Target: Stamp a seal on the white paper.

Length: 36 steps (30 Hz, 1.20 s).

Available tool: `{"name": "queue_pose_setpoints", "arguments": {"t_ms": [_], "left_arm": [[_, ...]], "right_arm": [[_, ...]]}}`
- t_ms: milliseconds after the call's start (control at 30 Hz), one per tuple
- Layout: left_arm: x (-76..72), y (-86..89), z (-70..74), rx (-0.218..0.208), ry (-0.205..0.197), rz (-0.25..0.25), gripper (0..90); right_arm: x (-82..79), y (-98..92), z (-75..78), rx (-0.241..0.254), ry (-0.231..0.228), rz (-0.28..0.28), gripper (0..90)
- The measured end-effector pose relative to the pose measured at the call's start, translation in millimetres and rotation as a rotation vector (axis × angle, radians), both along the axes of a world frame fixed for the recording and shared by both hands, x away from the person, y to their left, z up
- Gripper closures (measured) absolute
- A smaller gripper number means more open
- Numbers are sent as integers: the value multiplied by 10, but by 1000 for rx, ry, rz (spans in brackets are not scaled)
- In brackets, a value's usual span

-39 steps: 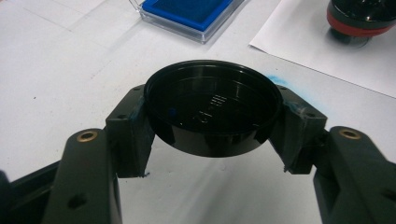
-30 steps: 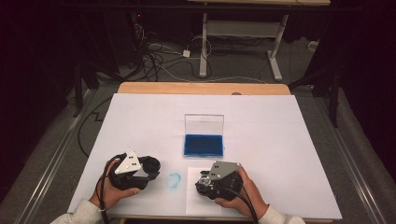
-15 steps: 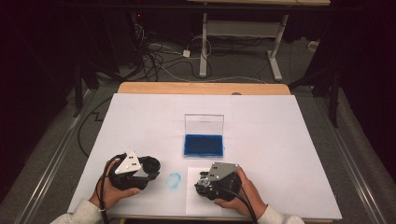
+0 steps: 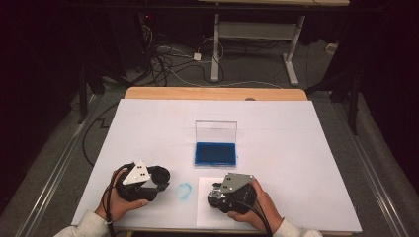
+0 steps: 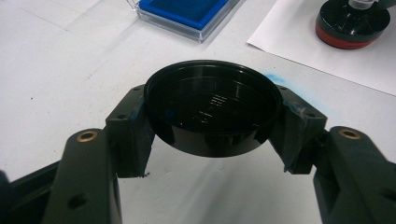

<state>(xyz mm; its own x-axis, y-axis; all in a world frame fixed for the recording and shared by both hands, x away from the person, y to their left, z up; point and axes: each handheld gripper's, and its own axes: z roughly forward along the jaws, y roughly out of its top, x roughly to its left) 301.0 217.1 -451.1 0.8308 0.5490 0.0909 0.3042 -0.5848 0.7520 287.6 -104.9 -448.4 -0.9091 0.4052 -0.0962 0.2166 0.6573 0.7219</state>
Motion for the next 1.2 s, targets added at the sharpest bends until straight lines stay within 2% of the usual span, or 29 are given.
{"name": "queue_pose_setpoints", "arguments": {"t_ms": [367,833,1000,1200], "left_arm": [[1,0,-7,4,2,0,366],[-3,6,-6,-2,4,2,366],[-2,4,-8,0,5,1,366],[-5,1,5,17,-3,-12,366]], "right_arm": [[-8,6,0,-6,-4,-4,566],[23,-41,-6,19,28,-5,566],[1,6,3,-11,7,-1,566],[4,-19,4,-11,10,-1,566]]}}
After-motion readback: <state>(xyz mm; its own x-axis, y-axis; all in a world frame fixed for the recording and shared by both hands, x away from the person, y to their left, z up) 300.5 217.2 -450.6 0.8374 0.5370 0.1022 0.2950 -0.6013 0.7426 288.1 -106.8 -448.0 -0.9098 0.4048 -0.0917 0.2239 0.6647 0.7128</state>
